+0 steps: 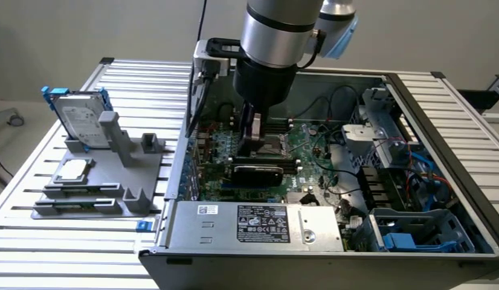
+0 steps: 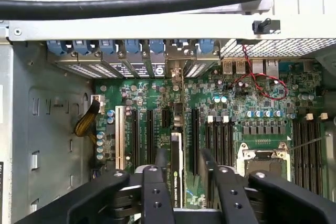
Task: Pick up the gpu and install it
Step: 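Insert the gpu into the slot, then press down on the gpu until it lock into place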
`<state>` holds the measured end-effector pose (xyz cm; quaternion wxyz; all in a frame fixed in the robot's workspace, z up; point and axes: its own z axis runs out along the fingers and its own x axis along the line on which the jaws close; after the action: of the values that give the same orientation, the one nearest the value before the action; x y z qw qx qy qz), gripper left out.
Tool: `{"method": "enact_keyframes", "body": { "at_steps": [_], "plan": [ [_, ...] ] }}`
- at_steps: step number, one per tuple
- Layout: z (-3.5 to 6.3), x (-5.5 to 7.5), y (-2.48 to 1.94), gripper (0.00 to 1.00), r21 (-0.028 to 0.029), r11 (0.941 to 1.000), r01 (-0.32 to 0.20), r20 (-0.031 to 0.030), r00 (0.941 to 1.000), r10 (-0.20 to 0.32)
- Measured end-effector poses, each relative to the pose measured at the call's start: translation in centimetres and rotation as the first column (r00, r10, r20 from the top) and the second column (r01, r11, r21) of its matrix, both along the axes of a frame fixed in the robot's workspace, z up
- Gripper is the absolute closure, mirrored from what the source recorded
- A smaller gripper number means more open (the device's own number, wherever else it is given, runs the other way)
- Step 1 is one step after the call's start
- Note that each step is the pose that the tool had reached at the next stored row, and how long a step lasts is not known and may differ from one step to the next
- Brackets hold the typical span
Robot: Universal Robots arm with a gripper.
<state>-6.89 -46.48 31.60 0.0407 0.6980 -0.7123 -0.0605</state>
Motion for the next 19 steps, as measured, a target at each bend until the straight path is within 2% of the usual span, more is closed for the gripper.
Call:
{"method": "enact_keyframes", "body": {
  "at_steps": [1, 3, 4, 5, 7, 19],
  "plan": [
    [0.00, 0.00, 0.00, 0.68, 0.0001, 1.0000, 0.000, 0.0000, 1.0000, 0.000],
    [0.00, 0.00, 0.00, 0.80, 0.0001, 1.0000, 0.000, 0.0000, 1.0000, 0.000],
    [0.01, 0.00, 0.00, 0.80, 0.0000, 1.0000, 0.000, 0.0000, 1.0000, 0.000],
    [0.01, 0.00, 0.00, 0.86, 0.0000, 1.0000, 0.000, 0.0000, 1.0000, 0.000],
    [0.01, 0.00, 0.00, 0.89, 0.0000, 1.0000, 0.000, 0.0000, 1.0000, 0.000],
    [0.04, 0.00, 0.00, 0.89, 0.0000, 1.0000, 0.000, 0.0000, 1.0000, 0.000]
  ]
}}
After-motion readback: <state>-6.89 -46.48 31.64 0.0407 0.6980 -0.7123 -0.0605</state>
